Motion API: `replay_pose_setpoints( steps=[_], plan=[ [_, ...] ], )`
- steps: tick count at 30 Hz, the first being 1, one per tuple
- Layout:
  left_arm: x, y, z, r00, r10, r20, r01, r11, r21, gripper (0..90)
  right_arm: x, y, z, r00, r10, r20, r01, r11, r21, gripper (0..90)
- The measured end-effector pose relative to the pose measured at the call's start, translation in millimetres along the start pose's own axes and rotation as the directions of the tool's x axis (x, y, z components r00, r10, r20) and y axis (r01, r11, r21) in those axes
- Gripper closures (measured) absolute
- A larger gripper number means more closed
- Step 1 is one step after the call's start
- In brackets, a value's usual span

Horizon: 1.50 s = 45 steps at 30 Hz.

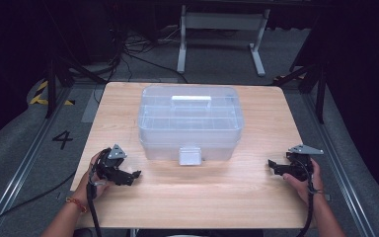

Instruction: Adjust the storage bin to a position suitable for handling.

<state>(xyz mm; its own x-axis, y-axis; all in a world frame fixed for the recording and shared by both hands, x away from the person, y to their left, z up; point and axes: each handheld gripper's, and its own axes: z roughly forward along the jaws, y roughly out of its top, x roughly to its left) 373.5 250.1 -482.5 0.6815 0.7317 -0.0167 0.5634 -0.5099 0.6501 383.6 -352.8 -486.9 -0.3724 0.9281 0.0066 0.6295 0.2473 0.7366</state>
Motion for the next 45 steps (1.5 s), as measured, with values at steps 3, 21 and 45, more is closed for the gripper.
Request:
replay_pose_setpoints(
  steps=[3, 21, 45],
  plan=[
    [-0.8, -0.7, -0.3, 1.0000, -0.003, -0.006, 0.003, 1.0000, -0.003, 0.0, 0.0, -0.5, -0.5, 1.0000, 0.002, 0.003, -0.002, 1.000, 0.000, 15.3],
    [1.2, -4.9, -4.1, 0.9998, 0.012, 0.013, -0.012, 0.9999, 0.000, 0.2, -2.9, -3.8, -7.1, 0.9998, -0.016, -0.013, 0.016, 1.000, 0.013, 18.1],
    [1.0, -5.0, -4.1, 0.9999, 0.009, 0.008, -0.009, 1.0000, -0.002, 0.3, 13.0, 13.4, -39.9, 0.9865, -0.148, -0.069, 0.141, 0.985, -0.095, 27.7]
  ],
)
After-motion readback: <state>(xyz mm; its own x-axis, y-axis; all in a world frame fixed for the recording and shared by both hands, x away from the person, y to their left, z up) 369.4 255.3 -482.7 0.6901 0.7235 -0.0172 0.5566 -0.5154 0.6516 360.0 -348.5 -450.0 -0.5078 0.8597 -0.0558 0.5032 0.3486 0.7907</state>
